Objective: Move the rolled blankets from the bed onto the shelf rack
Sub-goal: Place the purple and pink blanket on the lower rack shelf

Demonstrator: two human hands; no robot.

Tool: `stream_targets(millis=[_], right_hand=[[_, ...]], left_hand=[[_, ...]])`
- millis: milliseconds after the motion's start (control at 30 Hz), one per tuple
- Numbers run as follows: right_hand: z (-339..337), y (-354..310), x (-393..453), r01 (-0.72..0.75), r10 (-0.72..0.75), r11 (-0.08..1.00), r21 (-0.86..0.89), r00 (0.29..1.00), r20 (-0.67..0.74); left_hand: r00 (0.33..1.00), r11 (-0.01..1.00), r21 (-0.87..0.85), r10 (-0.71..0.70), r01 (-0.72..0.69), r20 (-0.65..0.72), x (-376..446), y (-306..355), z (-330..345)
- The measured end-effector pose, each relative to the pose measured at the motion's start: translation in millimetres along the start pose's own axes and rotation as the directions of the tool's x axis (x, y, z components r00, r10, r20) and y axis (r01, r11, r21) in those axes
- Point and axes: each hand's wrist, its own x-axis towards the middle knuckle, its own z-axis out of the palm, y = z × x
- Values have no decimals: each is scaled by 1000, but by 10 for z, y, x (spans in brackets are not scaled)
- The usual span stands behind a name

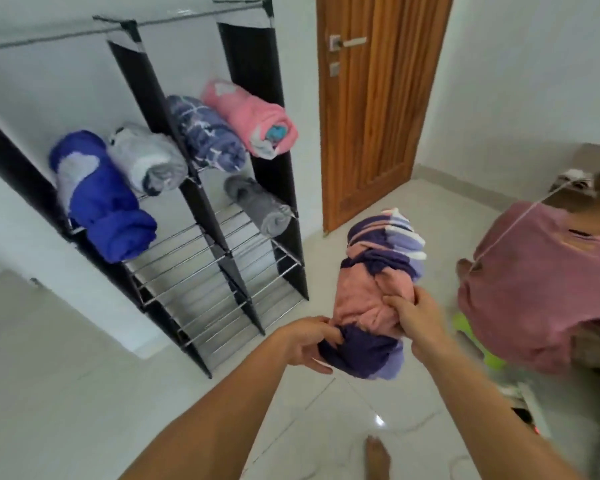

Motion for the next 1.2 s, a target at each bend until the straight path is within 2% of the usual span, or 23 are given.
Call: stream_targets(millis=[233, 333, 467, 700, 933, 1100, 1200], right_hand=[[1026, -333, 925, 46, 5, 986, -160, 952, 305], [1397, -515, 1227, 110, -3, 964, -241, 914, 405], [1909, -703, 1523, 156, 10, 943, -294, 869, 495], [2916, -932, 2008, 155, 27, 947, -282, 835, 550], [3896, -1173, 2550, 161, 33, 942, -296, 829, 558], [4292, -1054, 2887, 203, 32, 934, -294, 773, 634], [4328, -977, 2930, 248, 79, 884, -397, 757, 649]], left_hand=[[971, 957, -288, -43, -27, -235, 348, 196, -675], [948, 903, -422, -61, -82, -314, 440, 266, -897], [927, 854, -502, -71, -134, -368, 573, 353, -1236], [885, 801, -551, -59, -234, -461, 888, 556, -2063], [852, 827, -469, 23, -310, -523, 1218, 881, -2778], [818, 786, -460, 97, -412, -567, 1557, 1070, -3050], [816, 785, -464, 89, -411, -571, 1723, 1112, -3136]])
